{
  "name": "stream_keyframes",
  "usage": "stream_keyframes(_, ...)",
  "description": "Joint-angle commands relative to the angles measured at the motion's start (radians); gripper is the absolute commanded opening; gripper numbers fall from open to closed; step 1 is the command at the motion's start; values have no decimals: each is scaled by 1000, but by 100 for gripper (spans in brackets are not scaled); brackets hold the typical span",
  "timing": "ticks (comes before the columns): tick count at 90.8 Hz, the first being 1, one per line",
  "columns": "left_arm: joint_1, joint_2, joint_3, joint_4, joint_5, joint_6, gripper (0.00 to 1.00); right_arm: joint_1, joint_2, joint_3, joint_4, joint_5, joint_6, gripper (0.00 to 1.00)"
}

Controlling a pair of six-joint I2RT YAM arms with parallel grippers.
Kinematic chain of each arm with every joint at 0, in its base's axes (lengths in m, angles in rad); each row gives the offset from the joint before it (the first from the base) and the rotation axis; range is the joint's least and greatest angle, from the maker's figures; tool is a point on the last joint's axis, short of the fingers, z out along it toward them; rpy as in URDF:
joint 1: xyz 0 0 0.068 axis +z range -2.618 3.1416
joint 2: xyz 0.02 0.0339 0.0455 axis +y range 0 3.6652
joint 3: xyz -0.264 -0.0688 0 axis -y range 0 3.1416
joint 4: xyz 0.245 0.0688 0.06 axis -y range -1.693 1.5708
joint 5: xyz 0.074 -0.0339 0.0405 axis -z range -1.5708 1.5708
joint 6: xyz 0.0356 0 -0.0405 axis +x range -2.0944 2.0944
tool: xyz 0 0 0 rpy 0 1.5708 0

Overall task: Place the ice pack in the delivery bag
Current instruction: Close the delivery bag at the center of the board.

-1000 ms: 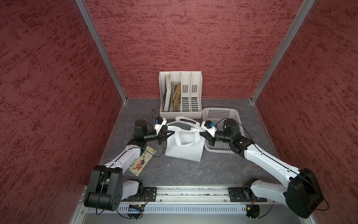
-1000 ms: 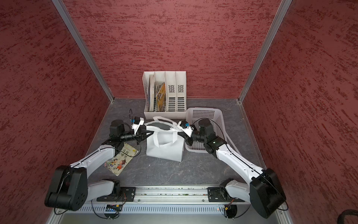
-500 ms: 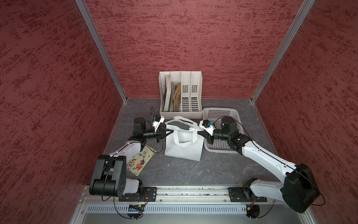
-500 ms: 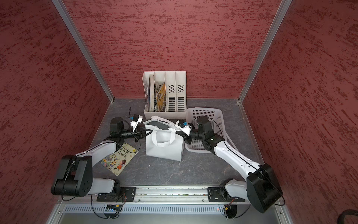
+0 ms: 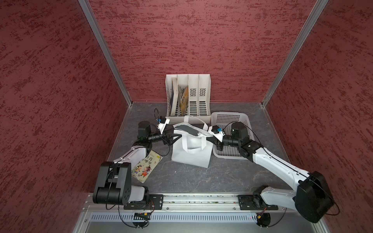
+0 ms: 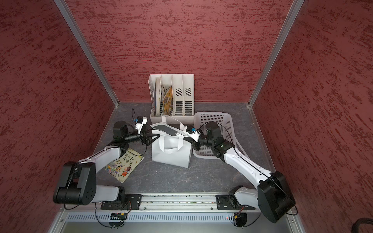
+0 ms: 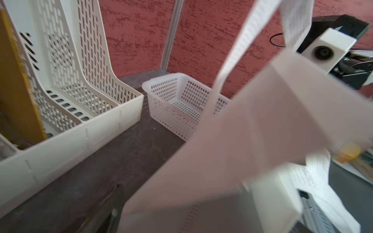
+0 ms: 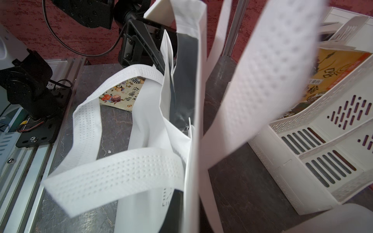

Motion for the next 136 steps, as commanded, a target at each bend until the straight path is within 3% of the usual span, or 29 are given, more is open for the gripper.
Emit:
stream_keyframes(1, -7, -29, -4, 58, -134, 34, 100, 8, -21, -16, -32, -52, -33, 0)
stream_keyframes(22, -3, 12, 45, 44, -86, 89, 100, 10, -28, -14, -45, -60, -60, 0)
stream_keyframes(43, 10, 85, 119, 47, 153, 127, 99, 10, -12, -1, -43, -87, -47, 0)
stream_keyframes(62, -10, 129, 196, -113, 264, 166, 68, 10, -4, 4, -45, -34, -15, 0)
stream_keyframes(74, 2, 132, 206, -188, 305, 202, 34, 8, -9, -4, -37, 45, 17, 21)
stream_keyframes(85, 11, 115, 206, -250, 334, 248, 23, 8, -14, 3, -54, 92, 28, 43)
stream_keyframes(101, 11, 97, 237, -439, 360, 381, 17, 8, -59, 11, -69, 91, 26, 54)
stream_keyframes(118, 10, 98, 255, -499, 356, 411, 17, 10, -103, 32, -111, 89, -22, 49)
stream_keyframes(136, 12, 123, 283, -535, 359, 408, 18, 20, -54, 75, -193, 157, -107, 21)
